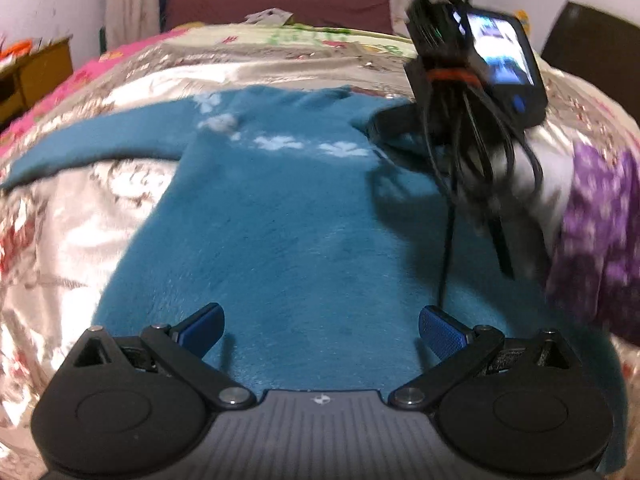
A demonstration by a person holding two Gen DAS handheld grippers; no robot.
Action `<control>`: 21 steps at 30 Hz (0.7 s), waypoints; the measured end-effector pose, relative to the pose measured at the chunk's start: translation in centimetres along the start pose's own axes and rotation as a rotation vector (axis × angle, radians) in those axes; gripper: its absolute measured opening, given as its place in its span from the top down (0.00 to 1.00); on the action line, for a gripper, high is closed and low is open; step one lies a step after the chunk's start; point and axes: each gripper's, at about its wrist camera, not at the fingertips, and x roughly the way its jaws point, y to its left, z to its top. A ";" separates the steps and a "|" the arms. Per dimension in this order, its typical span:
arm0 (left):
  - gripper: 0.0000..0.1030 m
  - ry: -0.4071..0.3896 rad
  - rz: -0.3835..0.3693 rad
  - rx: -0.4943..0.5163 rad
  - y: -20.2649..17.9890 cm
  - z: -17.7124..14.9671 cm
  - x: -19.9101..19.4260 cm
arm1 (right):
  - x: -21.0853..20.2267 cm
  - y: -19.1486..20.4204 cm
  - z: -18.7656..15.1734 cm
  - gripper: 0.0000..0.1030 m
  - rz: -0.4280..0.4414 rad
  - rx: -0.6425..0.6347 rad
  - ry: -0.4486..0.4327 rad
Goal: Fold small clothes
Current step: 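Carry the sleeve across the sweater body with the right gripper and release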
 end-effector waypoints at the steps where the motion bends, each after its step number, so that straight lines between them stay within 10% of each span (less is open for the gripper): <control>1: 0.00 -0.001 -0.010 -0.023 0.5 0.1 0.1 | 0.1 0.2 0.1 0.75 0.002 -0.009 0.004; 11: 0.00 -0.093 0.112 0.058 0.7 0.0 -0.5 | -1.6 -2.3 1.2 0.62 0.050 0.280 0.009; 21: 0.00 -0.044 0.067 0.052 1.0 -0.2 0.0 | 0.5 -5.3 2.8 0.56 0.119 0.600 0.007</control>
